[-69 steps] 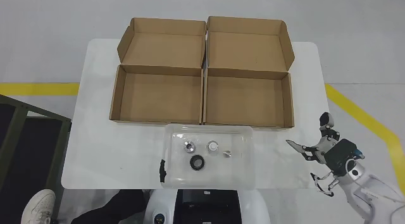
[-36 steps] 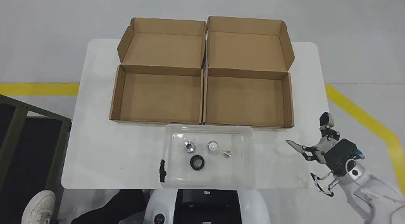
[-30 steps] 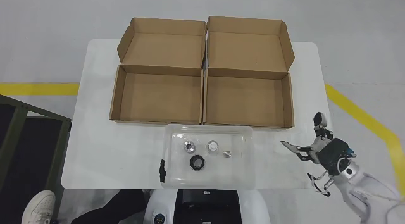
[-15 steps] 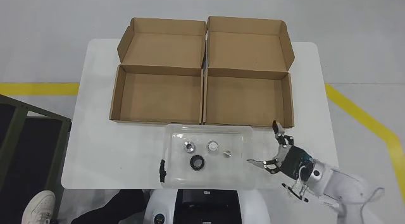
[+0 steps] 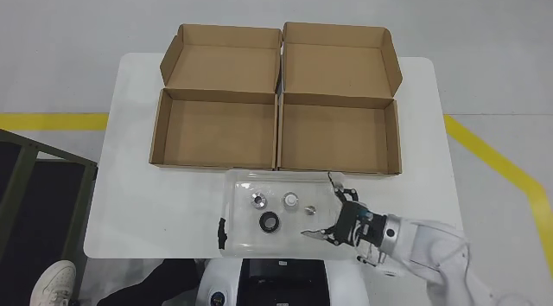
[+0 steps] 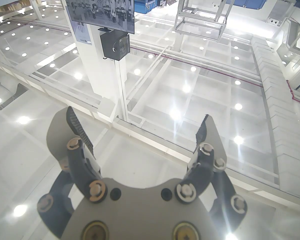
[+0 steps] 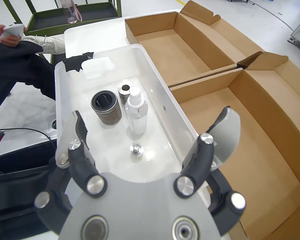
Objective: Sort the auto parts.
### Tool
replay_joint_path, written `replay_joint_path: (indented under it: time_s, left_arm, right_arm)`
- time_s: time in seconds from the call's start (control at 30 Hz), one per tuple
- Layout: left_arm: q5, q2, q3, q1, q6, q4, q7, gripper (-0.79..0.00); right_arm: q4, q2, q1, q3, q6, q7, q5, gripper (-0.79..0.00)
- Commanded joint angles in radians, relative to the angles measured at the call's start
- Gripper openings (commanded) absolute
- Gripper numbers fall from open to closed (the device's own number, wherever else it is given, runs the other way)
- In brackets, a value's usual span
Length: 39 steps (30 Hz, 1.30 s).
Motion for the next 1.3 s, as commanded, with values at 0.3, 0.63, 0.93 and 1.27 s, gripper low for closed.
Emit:
replay_joint_path:
  time_s: [0.3, 0.63, 0.93, 1.27]
  left_arm:
    - [0.0, 0.0, 0.0, 0.0, 0.0, 0.0, 0.0, 0.0]
    - [0.0, 0.0, 0.0, 0.0, 0.0, 0.0, 0.0, 0.0]
    - [0.0, 0.0, 0.0, 0.0, 0.0, 0.0, 0.0, 0.0]
    - [0.0, 0.0, 0.0, 0.0, 0.0, 0.0, 0.0, 0.0]
  right_arm:
    - [0.016, -0.004, 0.093, -0.136, -0.001, 0.155, -0.008, 0.0]
    - [0.06, -0.006, 0.15, -0.213, 0.005, 0.224, 0.012, 0.0]
    - [0.125, -0.002, 0.194, -0.214, 0.021, 0.213, 0.008, -0.132]
    - [0.179, -0.002, 0.252, -0.235, 0.048, 0.217, 0.004, -0.314]
